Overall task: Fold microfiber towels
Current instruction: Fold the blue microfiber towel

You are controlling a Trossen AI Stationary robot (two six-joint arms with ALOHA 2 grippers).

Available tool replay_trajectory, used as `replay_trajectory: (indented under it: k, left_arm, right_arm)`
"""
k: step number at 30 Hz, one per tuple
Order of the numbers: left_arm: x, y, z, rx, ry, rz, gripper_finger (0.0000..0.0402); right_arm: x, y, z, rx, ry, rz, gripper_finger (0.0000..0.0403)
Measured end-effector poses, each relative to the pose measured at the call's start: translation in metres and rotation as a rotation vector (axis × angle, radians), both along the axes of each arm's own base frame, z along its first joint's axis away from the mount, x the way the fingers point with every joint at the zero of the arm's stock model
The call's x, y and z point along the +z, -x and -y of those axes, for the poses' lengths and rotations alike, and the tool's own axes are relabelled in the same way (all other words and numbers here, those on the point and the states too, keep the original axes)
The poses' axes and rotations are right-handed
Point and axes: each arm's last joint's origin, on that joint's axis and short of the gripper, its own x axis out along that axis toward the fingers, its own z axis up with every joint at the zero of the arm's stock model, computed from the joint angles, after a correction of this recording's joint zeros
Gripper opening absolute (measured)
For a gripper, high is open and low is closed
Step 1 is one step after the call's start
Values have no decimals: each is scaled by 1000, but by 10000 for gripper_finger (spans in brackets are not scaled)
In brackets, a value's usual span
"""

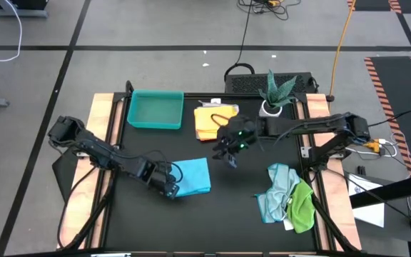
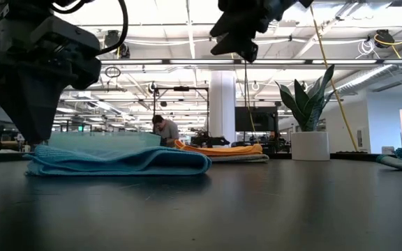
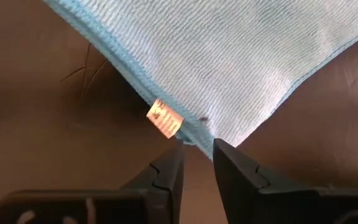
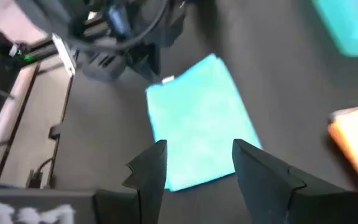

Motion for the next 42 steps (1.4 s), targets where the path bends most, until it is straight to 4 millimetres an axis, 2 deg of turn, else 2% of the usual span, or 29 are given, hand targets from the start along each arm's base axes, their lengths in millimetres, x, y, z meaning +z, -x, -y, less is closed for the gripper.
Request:
replay_trajectory:
  k: [5, 10, 15, 22, 27, 32, 42]
  left_arm:
    - [1, 4, 0, -21, 59, -53, 90]
    - [4, 15, -3, -2, 37, -127, 90]
    - [24, 14, -11, 82, -92, 63, 90]
    - [51, 21, -29, 141, -254, 252, 90]
    - [61, 22, -41, 153, -323, 317, 90]
    - [64, 20, -47, 154, -353, 343, 90]
    - [65, 19, -48, 150, -356, 357, 90]
  right_arm:
    - [-31, -18, -7, 19, -8, -81, 155]
    - [-65, -34, -7, 20, -16, -162, 135]
    - [-97, -54, -14, 46, -77, -163, 101]
    - [-129, -71, -26, 89, -96, -129, 14]
    - [-149, -71, -22, 26, -32, -212, 11]
    - [-159, -67, -17, -11, 17, -281, 2]
    - [-161, -57, -7, -51, 81, -403, 1]
